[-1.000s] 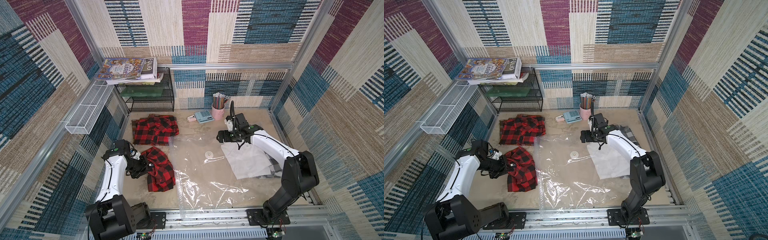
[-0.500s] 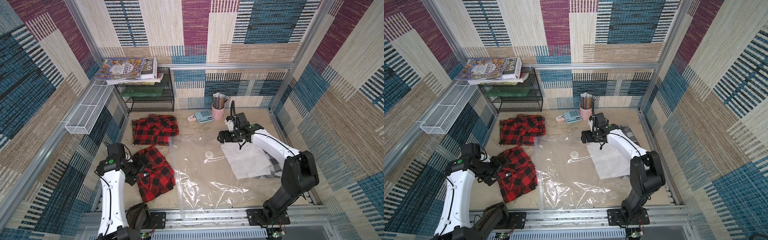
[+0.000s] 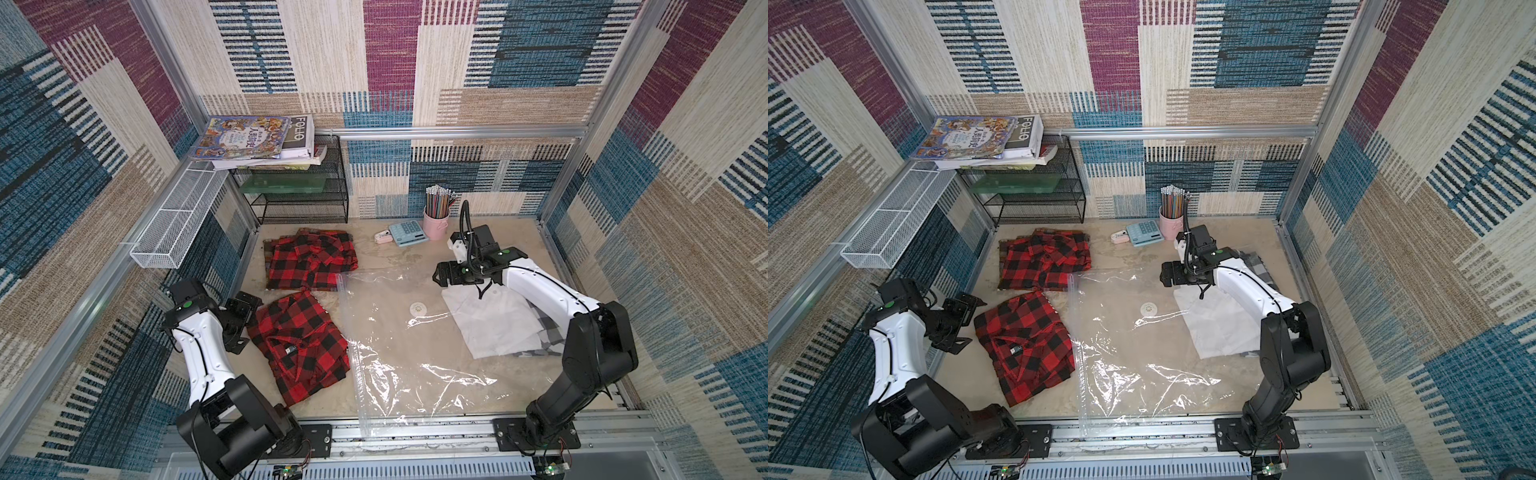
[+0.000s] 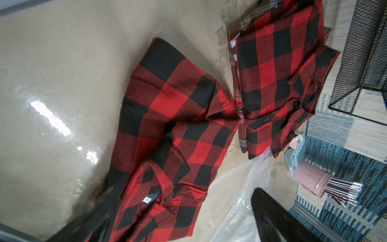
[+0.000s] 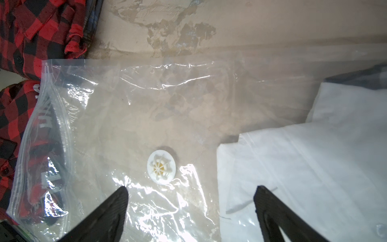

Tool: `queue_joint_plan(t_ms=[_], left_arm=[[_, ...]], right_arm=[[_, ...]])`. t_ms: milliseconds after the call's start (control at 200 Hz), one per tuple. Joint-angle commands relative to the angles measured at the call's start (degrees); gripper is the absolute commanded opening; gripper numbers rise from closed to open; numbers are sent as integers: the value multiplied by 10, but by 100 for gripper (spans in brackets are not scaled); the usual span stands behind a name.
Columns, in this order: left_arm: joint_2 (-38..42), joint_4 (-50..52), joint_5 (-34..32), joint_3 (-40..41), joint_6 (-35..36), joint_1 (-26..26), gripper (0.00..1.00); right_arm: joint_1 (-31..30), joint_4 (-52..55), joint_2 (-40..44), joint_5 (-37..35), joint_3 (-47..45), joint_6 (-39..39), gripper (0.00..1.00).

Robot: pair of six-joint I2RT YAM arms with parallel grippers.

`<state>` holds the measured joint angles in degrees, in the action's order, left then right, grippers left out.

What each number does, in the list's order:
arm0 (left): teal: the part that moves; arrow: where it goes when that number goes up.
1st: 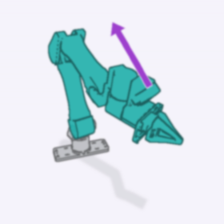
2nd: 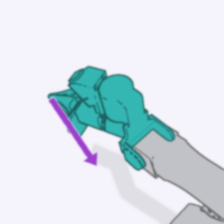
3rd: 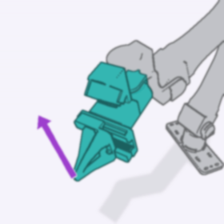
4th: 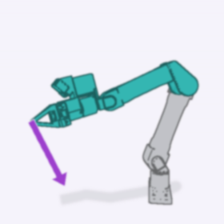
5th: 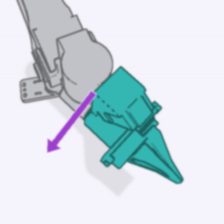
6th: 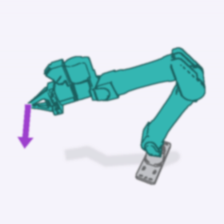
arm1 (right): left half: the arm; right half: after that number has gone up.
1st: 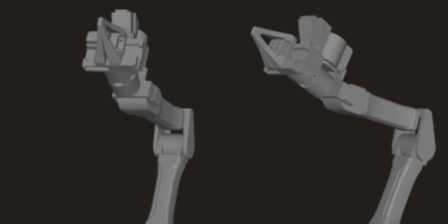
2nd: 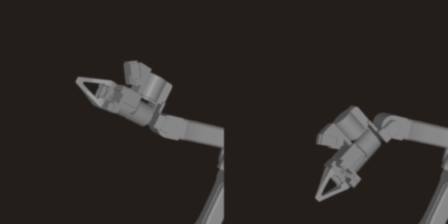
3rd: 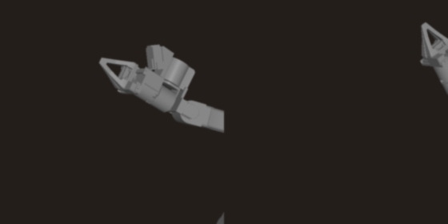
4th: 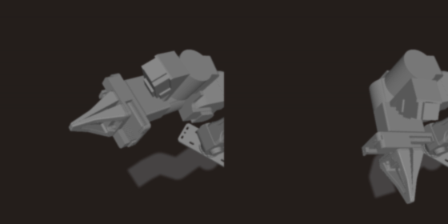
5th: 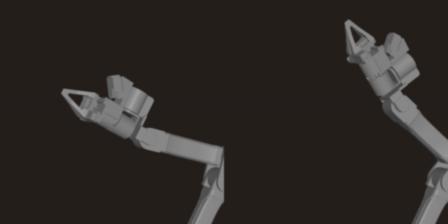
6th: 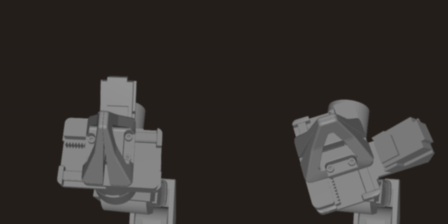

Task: Take the shirt out of the vacuum bag
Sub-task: Take out the shirt from the vacuum bag.

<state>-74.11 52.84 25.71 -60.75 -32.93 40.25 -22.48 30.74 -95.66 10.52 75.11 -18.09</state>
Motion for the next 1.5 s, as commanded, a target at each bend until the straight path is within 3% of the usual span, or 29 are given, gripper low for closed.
queue_joint_plan(t_ms=[0, 130, 335, 436, 556, 866, 1267, 1352, 1497], left_arm=[[-37, -35, 54, 4, 55, 21, 100], [-93, -65, 121, 0, 89, 25, 100], [-146, -66, 152, -14, 161, 37, 100], [-167, -1, 84, -44, 219, 38, 100], [-154, 9, 6, -27, 227, 37, 100], [-187, -53, 5, 25, 197, 22, 100], [-261, -63, -18, 9, 200, -18, 100], [-280, -65, -19, -2, 196, -26, 89], [-308, -68, -17, -18, 198, -28, 48]], right_arm=[[-3, 8, -4, 14, 1, 10, 96], [-10, 5, -14, 23, 11, 10, 96], [-36, 1, -31, 17, 32, 10, 96], [-44, 2, -42, 13, 39, 9, 96], [-46, -6, -52, 19, 41, 8, 96], [-47, 9, -66, 19, 74, 18, 96], [-58, 13, -67, 15, 91, 17, 96], [-59, 15, -67, 11, 94, 17, 96], [-61, 20, -67, 8, 98, 15, 96]])
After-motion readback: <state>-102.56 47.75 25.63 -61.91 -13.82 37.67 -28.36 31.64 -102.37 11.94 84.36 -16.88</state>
